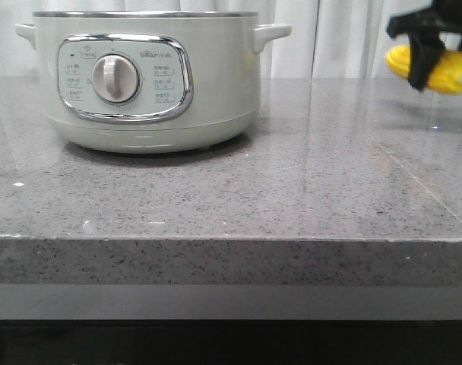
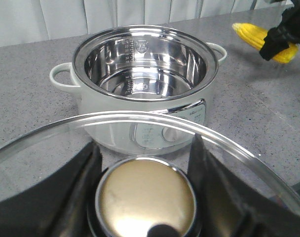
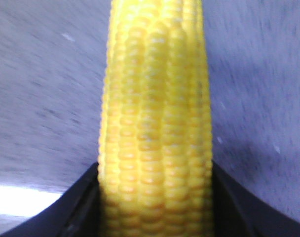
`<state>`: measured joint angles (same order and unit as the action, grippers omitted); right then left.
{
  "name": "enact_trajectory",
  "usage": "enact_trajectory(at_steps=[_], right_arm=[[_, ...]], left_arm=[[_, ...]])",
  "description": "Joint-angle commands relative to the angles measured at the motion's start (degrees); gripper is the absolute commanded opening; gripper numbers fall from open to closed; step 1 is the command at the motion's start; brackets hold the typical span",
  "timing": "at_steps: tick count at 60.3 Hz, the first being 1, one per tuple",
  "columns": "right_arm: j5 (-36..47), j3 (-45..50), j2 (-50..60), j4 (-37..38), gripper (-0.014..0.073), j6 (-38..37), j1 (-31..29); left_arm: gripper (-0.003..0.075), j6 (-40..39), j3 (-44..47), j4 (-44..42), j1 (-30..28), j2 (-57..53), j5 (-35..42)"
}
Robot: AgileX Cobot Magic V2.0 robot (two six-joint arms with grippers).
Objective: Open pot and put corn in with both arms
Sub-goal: 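Lift the corn with the right gripper and carry it over the pot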
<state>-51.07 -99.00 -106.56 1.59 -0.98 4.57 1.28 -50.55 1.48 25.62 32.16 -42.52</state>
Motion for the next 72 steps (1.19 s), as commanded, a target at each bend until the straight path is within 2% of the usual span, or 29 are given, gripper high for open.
enact_trajectory(at_steps=[1,17,34,52,65,72], right_arm=[[1.9,-5.5,5.3,-0.1,0.0339,1.6,2.9],[2.8,-14.7,5.9,-6.2,0.0339,3.3,11.4],[8.3,-16.0,5.8,-16.4,0.0339,8.1,19.6],[9.7,-16.0,2.1,-17.0,0.0339,8.3,26.2],[9.7,-16.0,-2.2,-17.0,0.0349,9.0,27.6],[9.2,-16.0,-4.0,-16.9,0.0423,9.1,27.6]], left_arm=[[0.0148,-0.3,-2.0,0.7,0.0,-0.2,8.2],[0.0148,-0.3,-2.0,0.7,0.0,-0.2,8.2],[0.0148,-0.3,-2.0,0.7,0.0,-0.2,8.2],[0.0148,-0.3,-2.0,0.7,0.0,-0.2,8.2],[0.0148,-0.3,-2.0,0.7,0.0,-0.2,8.2],[0.0148,-0.3,-2.0,0.7,0.0,-0.2,8.2]])
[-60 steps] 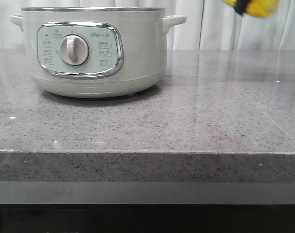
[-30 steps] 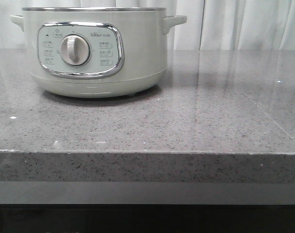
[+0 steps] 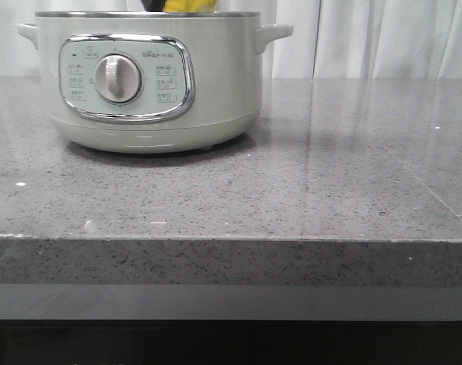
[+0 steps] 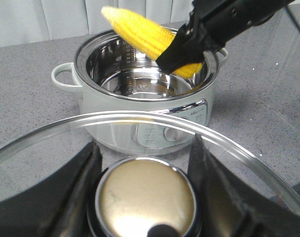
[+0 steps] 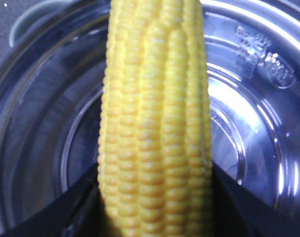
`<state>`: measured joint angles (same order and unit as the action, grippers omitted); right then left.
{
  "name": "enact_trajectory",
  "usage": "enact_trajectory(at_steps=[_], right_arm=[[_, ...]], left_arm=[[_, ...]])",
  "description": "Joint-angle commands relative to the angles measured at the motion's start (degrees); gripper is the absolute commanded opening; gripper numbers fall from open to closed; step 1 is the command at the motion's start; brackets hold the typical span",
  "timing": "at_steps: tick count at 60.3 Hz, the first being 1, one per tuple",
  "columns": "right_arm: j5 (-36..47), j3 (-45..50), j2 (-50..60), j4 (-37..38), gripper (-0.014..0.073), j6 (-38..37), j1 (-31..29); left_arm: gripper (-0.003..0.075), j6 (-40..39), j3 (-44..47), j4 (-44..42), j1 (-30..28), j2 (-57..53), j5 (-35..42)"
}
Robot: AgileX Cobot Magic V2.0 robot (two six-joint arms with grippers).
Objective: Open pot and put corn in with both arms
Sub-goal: 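Lower the corn into the pot and open the right gripper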
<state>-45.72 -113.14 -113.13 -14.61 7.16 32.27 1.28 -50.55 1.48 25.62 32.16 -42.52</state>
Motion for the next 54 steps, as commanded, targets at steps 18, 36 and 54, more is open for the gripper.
enact_trajectory(at_steps=[18,36,54], right_arm=[[2.3,-4.0,3.0,-0.6,0.0614,0.9,-0.1],[0.2,-5.0,10.7,1.1,0.0614,2.4,-0.1],[12.4,17.5,27.6,1.5,0.0614,3.3,-0.1]], left_arm=[[0.0148,-0.3,-2.0,0.7,0.0,-0.2,8.2],[0.0148,-0.3,-2.0,0.7,0.0,-0.2,8.2],[0.0148,-0.3,-2.0,0.7,0.0,-0.2,8.2]])
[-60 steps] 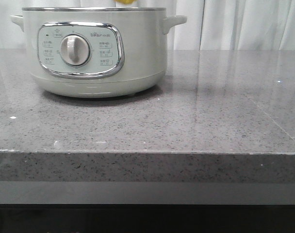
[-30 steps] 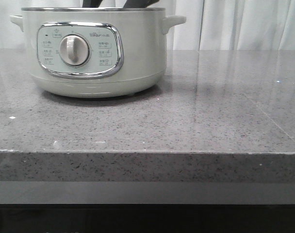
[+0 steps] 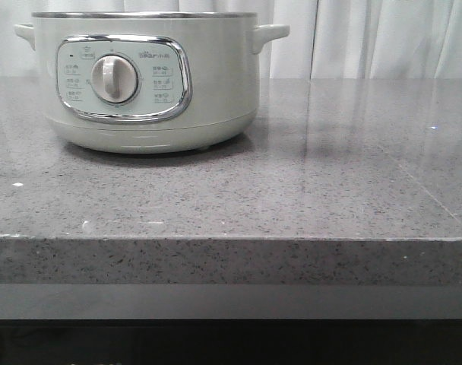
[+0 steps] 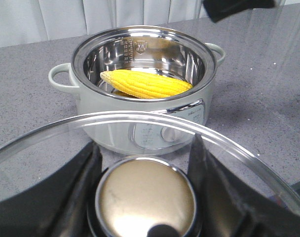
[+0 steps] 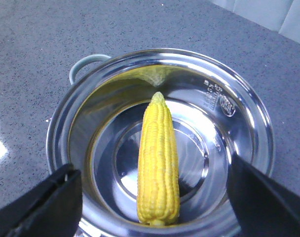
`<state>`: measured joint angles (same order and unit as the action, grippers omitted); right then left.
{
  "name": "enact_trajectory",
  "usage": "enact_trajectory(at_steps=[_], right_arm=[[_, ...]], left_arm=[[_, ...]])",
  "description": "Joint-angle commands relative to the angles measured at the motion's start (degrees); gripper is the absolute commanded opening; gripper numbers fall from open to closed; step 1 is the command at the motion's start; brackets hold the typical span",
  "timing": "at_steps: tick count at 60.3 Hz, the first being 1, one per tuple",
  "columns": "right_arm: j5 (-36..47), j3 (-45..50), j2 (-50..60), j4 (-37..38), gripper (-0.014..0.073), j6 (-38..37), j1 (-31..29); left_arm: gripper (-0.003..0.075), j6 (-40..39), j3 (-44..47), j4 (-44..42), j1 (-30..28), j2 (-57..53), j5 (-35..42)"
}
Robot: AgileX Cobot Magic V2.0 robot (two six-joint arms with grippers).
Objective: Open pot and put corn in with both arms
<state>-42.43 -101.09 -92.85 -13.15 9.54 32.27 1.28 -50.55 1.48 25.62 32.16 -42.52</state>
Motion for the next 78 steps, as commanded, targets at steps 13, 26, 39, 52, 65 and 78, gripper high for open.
enact_trajectory(at_steps=[13,26,39,52,65,78], right_arm=[[16.3,26.1,21.4,0.1,0.0614,1.1,-0.1],[17.0,41.7,33.5,0.1,0.0614,1.1,-0.1],[16.9,52.1,42.6,0.0,0.0614,1.1,-0.1],[15.2,54.7,46.1,0.0,0.0614,1.0,-0.1],[15.3,54.7,46.1,0.0,0.0614,1.0,-0.1],[15.3,54.7,46.1,0.0,0.0614,1.0,-0.1]], left_arm=[[0.0148,-0.3,-2.0,0.7,0.0,-0.2,8.3],[0.0148,-0.3,-2.0,1.0,0.0,-0.2,8.8],[0.0148,-0.3,-2.0,3.5,0.0,0.4,11.6],[0.0148,-0.3,-2.0,5.7,0.0,3.4,16.3],[0.0148,-0.3,-2.1,6.1,0.0,10.4,29.6],[0.0148,-0.3,-3.5,6.1,0.0,19.5,43.7]])
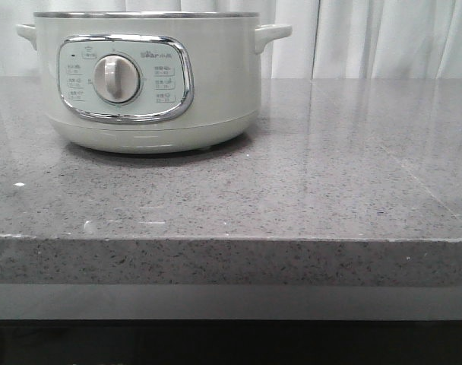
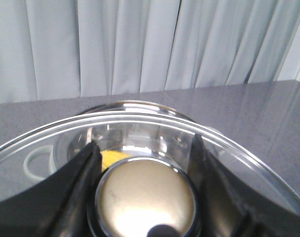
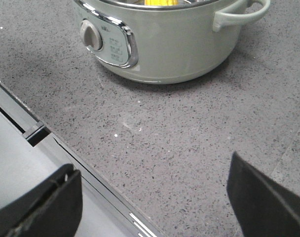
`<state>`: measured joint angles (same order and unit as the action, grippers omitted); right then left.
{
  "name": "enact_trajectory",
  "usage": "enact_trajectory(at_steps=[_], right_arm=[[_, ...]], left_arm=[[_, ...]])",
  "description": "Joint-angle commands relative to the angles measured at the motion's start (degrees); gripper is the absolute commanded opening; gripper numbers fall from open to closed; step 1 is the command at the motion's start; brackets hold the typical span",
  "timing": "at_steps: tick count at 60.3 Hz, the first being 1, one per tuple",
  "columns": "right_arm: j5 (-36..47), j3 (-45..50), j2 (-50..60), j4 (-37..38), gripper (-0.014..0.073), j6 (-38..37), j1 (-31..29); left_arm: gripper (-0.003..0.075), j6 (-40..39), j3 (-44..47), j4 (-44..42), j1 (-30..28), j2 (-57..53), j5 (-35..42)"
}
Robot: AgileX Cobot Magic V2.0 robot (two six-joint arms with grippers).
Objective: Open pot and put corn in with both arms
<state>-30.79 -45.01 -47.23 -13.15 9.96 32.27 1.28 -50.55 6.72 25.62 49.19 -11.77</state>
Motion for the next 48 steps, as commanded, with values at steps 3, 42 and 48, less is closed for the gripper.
enact_trajectory(at_steps=[3,42,48], right_arm=[[3.6,-1.4,0.5,0.0,0.0614,0.6,-0.1],[3.6,-1.4,0.5,0.0,0.0614,0.6,-0.1],[3.6,-1.4,0.5,0.0,0.0614,0.6,-0.1]], left_arm=[[0.0148,-0.3,-5.2,0.8,0.0,5.4,13.5],[0.0148,-0.3,-26.2,0.6,0.0,33.6,13.6],[0.0148,-0.3,-28.6,0.5,0.0,36.6,13.7]])
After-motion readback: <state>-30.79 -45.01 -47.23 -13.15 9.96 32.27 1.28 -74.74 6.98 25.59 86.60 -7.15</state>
